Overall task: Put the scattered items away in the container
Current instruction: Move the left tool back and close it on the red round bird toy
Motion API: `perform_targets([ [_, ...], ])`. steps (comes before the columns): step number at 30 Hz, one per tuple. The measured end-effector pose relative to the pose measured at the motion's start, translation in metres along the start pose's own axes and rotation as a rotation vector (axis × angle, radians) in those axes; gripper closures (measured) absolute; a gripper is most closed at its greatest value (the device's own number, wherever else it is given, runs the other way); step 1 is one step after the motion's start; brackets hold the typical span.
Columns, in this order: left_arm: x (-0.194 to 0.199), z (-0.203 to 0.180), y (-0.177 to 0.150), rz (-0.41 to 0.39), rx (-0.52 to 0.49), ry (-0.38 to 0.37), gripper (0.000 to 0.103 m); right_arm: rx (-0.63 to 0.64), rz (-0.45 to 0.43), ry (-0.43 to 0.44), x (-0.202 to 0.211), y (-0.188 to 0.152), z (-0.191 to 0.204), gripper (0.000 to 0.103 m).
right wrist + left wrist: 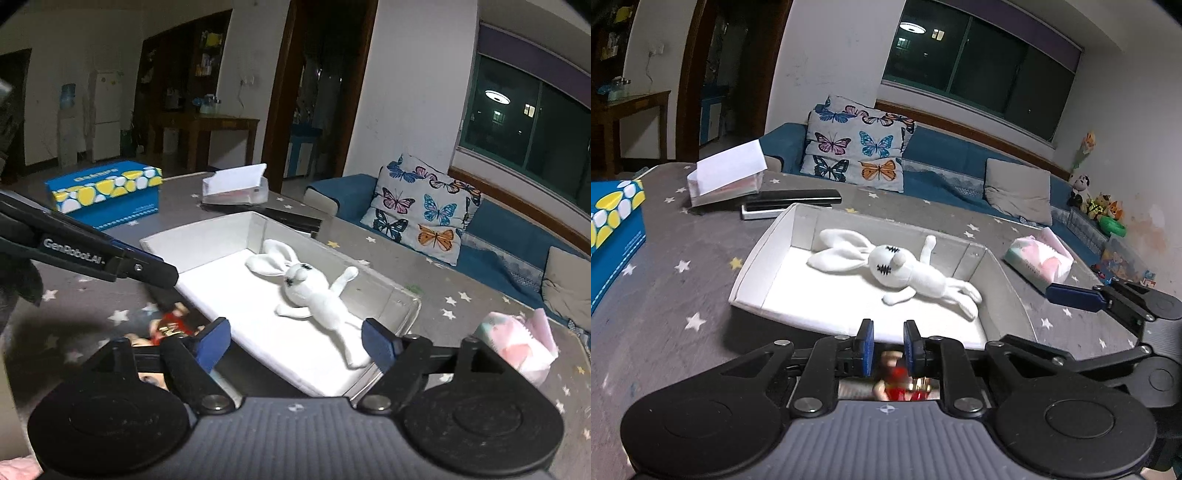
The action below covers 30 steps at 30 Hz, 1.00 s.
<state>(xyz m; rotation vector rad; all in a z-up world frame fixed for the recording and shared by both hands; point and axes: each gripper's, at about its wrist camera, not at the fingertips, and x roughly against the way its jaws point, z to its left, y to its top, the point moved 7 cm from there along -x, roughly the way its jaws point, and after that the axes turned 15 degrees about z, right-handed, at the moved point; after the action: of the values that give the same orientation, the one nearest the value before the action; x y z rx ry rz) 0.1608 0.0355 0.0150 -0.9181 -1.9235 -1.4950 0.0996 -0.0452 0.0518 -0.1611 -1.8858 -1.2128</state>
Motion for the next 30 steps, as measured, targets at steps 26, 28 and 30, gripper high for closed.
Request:
perform_targets([
  [26,0.014,-0.021,-0.086,0.122,-0.06,-0.098,0.082,0.024,0.038,0.16,0.036,-0.079,0.079,0.01],
  [28,0.012,-0.024,-0.089,0.133,-0.063,-0.107,0.082,0.014,0.053,0.167,0.031,-0.083,0.08,0.01],
  [30,0.01,-0.025,-0.092,0.143,-0.062,-0.117,0.082,0.003,0.063,0.172,0.027,-0.086,0.08,0.011],
])
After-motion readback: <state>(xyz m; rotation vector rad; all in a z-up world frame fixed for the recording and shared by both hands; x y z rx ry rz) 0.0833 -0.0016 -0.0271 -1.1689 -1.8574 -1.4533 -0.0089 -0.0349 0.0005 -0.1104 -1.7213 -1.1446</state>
